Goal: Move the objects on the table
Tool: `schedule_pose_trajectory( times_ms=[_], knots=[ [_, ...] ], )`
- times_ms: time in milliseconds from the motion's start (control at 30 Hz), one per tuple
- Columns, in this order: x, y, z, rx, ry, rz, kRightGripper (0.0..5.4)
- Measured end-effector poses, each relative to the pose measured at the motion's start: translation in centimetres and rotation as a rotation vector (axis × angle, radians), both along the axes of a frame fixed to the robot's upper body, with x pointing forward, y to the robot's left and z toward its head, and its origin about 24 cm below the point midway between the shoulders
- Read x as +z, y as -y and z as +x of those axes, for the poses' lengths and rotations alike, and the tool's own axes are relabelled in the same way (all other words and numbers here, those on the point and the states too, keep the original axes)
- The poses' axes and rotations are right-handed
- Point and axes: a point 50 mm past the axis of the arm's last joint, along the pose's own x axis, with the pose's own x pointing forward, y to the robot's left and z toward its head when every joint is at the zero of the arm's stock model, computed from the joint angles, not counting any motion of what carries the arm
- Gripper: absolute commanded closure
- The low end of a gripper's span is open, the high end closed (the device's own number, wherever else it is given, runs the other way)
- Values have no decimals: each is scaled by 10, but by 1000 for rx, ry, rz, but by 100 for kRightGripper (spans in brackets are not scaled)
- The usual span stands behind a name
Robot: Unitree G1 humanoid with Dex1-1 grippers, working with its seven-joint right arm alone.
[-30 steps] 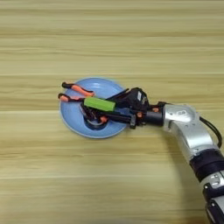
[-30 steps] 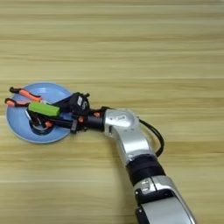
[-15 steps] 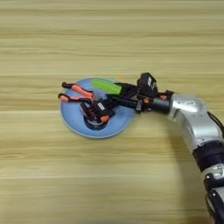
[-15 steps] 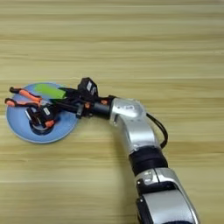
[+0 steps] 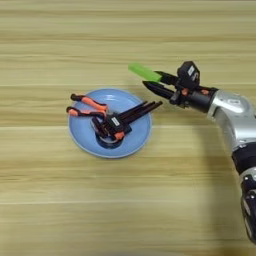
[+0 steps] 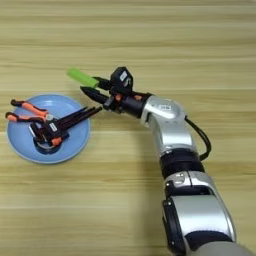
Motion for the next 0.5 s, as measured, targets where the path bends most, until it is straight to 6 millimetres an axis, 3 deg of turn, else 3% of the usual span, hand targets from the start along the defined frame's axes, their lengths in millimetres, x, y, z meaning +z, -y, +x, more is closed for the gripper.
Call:
schedule_pose_trajectory(
  times_ms=[500],
  knots=[
    [12,53,14,-221,28,-107,389]
  ],
)
